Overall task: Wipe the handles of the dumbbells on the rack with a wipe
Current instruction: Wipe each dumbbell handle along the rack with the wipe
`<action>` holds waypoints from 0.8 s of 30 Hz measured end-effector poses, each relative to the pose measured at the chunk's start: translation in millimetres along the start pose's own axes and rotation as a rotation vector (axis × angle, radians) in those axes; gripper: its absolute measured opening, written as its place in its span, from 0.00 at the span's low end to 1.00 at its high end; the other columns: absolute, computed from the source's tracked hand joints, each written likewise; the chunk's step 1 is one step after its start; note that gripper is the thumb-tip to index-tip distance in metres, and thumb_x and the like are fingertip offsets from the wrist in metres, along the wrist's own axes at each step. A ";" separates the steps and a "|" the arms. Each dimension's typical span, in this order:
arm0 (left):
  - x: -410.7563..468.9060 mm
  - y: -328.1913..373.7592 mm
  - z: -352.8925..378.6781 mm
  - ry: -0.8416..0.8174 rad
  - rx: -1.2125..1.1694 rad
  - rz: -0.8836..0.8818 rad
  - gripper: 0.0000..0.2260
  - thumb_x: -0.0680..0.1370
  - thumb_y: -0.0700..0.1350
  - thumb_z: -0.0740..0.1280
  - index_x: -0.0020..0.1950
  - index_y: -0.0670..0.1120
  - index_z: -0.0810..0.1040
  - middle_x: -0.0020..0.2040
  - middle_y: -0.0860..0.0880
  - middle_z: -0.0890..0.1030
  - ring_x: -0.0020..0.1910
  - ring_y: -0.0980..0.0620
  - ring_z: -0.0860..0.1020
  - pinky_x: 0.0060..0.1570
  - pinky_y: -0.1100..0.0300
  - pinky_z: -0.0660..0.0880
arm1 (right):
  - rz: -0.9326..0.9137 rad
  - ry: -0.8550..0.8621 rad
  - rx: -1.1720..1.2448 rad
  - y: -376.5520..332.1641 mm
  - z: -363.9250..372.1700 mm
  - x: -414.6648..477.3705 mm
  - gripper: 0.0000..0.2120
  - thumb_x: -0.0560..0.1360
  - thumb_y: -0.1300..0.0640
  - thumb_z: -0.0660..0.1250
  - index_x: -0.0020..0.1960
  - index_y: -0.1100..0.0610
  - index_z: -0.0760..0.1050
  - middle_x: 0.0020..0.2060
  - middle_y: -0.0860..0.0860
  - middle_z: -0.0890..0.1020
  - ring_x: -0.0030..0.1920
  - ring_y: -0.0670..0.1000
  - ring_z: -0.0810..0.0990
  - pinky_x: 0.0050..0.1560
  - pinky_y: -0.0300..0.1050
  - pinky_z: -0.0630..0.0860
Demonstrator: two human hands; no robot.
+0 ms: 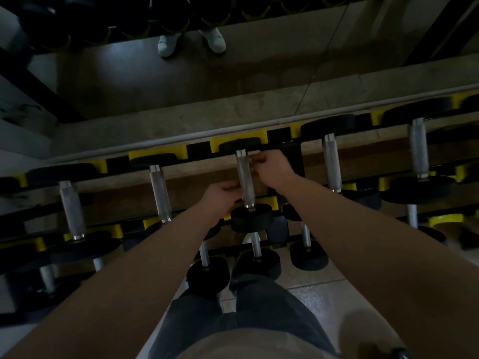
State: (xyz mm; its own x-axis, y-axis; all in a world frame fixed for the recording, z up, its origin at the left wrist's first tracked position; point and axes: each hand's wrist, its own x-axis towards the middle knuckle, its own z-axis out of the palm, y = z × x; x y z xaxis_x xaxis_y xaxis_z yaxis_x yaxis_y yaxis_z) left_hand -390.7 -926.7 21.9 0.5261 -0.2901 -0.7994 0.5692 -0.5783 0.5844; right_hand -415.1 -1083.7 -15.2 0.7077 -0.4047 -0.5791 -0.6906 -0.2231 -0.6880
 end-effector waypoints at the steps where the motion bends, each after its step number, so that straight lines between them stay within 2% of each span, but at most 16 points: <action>1: -1.7 0.6 0.4 0.003 0.008 0.005 0.17 0.81 0.42 0.68 0.70 0.44 0.76 0.60 0.45 0.80 0.41 0.62 0.74 0.40 0.66 0.78 | -0.001 -0.077 -0.094 4.2 -1.5 -5.4 0.08 0.79 0.58 0.67 0.54 0.55 0.84 0.44 0.51 0.83 0.45 0.51 0.81 0.42 0.43 0.77; 2: -2.8 1.0 0.8 0.005 0.006 0.014 0.17 0.81 0.42 0.68 0.69 0.44 0.76 0.61 0.43 0.81 0.44 0.61 0.76 0.44 0.64 0.79 | -0.011 -0.186 -0.224 9.2 -3.1 -12.2 0.06 0.79 0.58 0.68 0.50 0.56 0.84 0.41 0.50 0.82 0.42 0.49 0.79 0.40 0.41 0.75; 4: -5.1 2.4 1.9 0.023 -0.002 0.008 0.17 0.80 0.41 0.69 0.69 0.43 0.76 0.63 0.42 0.80 0.55 0.52 0.80 0.57 0.55 0.76 | 0.000 -0.385 -0.425 19.2 -3.7 -26.0 0.07 0.78 0.60 0.68 0.42 0.61 0.81 0.37 0.51 0.78 0.38 0.48 0.75 0.36 0.40 0.72; 5: -6.5 3.4 2.8 0.033 -0.001 -0.001 0.17 0.80 0.41 0.69 0.69 0.43 0.76 0.63 0.42 0.80 0.58 0.49 0.79 0.59 0.53 0.75 | 0.023 -0.427 -0.442 23.0 -3.7 -30.6 0.08 0.78 0.61 0.67 0.43 0.65 0.81 0.36 0.52 0.77 0.37 0.48 0.74 0.35 0.41 0.71; 6: -6.8 3.7 3.0 0.035 0.003 -0.007 0.17 0.80 0.41 0.69 0.69 0.43 0.76 0.63 0.42 0.81 0.58 0.50 0.79 0.56 0.55 0.76 | 0.037 -0.418 -0.413 26.0 -2.1 -31.1 0.08 0.77 0.62 0.67 0.45 0.67 0.81 0.35 0.53 0.77 0.36 0.49 0.74 0.36 0.42 0.72; 7: -8.0 4.2 3.3 0.032 0.006 -0.005 0.17 0.80 0.41 0.69 0.68 0.43 0.77 0.61 0.42 0.81 0.55 0.52 0.79 0.48 0.59 0.79 | 0.048 -0.367 -0.348 26.6 -1.0 -29.0 0.08 0.76 0.62 0.68 0.45 0.67 0.82 0.35 0.54 0.78 0.37 0.50 0.76 0.37 0.42 0.74; 9: -9.2 3.7 3.4 0.017 0.011 -0.005 0.16 0.80 0.42 0.69 0.68 0.44 0.77 0.60 0.42 0.81 0.50 0.53 0.80 0.32 0.69 0.74 | 0.085 -0.195 -0.123 24.6 3.6 -14.4 0.04 0.75 0.62 0.70 0.43 0.62 0.83 0.38 0.54 0.82 0.42 0.52 0.81 0.44 0.46 0.81; 12: -8.6 1.2 1.9 0.042 0.009 -0.013 0.16 0.80 0.40 0.69 0.68 0.41 0.77 0.64 0.36 0.79 0.59 0.41 0.79 0.24 0.74 0.68 | 0.086 0.028 0.179 5.7 6.9 3.2 0.04 0.77 0.58 0.70 0.49 0.54 0.84 0.46 0.53 0.85 0.49 0.54 0.83 0.53 0.52 0.82; 15: -7.3 -2.8 0.4 0.048 0.030 -0.018 0.16 0.79 0.42 0.70 0.67 0.42 0.78 0.63 0.37 0.80 0.49 0.53 0.81 0.25 0.72 0.69 | -0.082 0.120 0.065 -1.7 3.0 -6.2 0.09 0.79 0.54 0.69 0.57 0.53 0.83 0.50 0.47 0.84 0.51 0.47 0.81 0.54 0.44 0.78; 17: -5.1 -4.6 -0.7 0.029 0.008 -0.026 0.16 0.79 0.42 0.71 0.66 0.42 0.79 0.62 0.39 0.80 0.54 0.49 0.80 0.34 0.69 0.75 | -0.150 0.087 -0.042 8.4 2.9 -27.4 0.05 0.79 0.55 0.69 0.53 0.52 0.82 0.46 0.44 0.82 0.47 0.42 0.79 0.50 0.39 0.76; 18: -4.1 -5.3 -1.0 0.025 0.009 -0.030 0.16 0.78 0.42 0.72 0.66 0.43 0.79 0.62 0.41 0.80 0.57 0.48 0.78 0.43 0.63 0.79 | -0.165 0.028 -0.114 16.6 3.2 -38.7 0.03 0.79 0.56 0.69 0.51 0.52 0.82 0.45 0.44 0.82 0.46 0.41 0.78 0.49 0.39 0.77; 20: -2.9 -6.3 -1.2 0.025 0.030 -0.036 0.16 0.78 0.43 0.72 0.66 0.44 0.80 0.61 0.41 0.80 0.59 0.46 0.77 0.61 0.49 0.76 | -0.213 -0.125 -0.299 31.2 3.5 -57.2 0.03 0.78 0.58 0.70 0.48 0.53 0.82 0.44 0.45 0.82 0.45 0.42 0.79 0.51 0.42 0.79; 21: -1.7 -7.0 -1.3 0.027 0.036 -0.033 0.16 0.78 0.43 0.72 0.66 0.45 0.80 0.61 0.40 0.81 0.59 0.45 0.78 0.63 0.46 0.74 | -0.244 -0.166 -0.356 37.0 3.5 -59.8 0.03 0.77 0.59 0.70 0.47 0.52 0.82 0.44 0.45 0.82 0.45 0.42 0.79 0.52 0.43 0.79; 22: -0.2 -7.5 -1.2 0.027 0.033 -0.030 0.16 0.78 0.43 0.72 0.66 0.46 0.80 0.61 0.40 0.81 0.57 0.45 0.79 0.59 0.45 0.77 | -0.268 -0.177 -0.363 40.0 3.4 -59.6 0.03 0.77 0.59 0.71 0.46 0.52 0.82 0.44 0.44 0.82 0.45 0.41 0.79 0.53 0.43 0.79; 23: 0.4 -7.9 -1.4 0.027 0.032 -0.024 0.16 0.78 0.44 0.72 0.65 0.46 0.80 0.60 0.40 0.82 0.52 0.49 0.80 0.50 0.48 0.80 | -0.276 -0.167 -0.327 40.3 3.9 -58.0 0.03 0.77 0.58 0.71 0.46 0.51 0.81 0.43 0.44 0.82 0.45 0.41 0.79 0.52 0.43 0.79; 24: 0.5 -8.0 -1.8 0.023 0.035 -0.022 0.16 0.77 0.45 0.72 0.65 0.47 0.80 0.59 0.39 0.82 0.45 0.52 0.80 0.37 0.54 0.79 | -0.270 -0.145 -0.263 37.7 5.3 -55.6 0.02 0.78 0.57 0.71 0.46 0.51 0.81 0.43 0.43 0.82 0.45 0.40 0.79 0.50 0.41 0.79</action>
State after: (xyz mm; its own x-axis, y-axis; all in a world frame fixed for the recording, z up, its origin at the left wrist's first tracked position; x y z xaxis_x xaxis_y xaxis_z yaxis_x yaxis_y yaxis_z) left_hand -393.8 -920.9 17.1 0.5282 -0.2593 -0.8086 0.5589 -0.6107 0.5609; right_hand -479.7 -1064.9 -11.3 0.8696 -0.1755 -0.4615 -0.4784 -0.5310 -0.6994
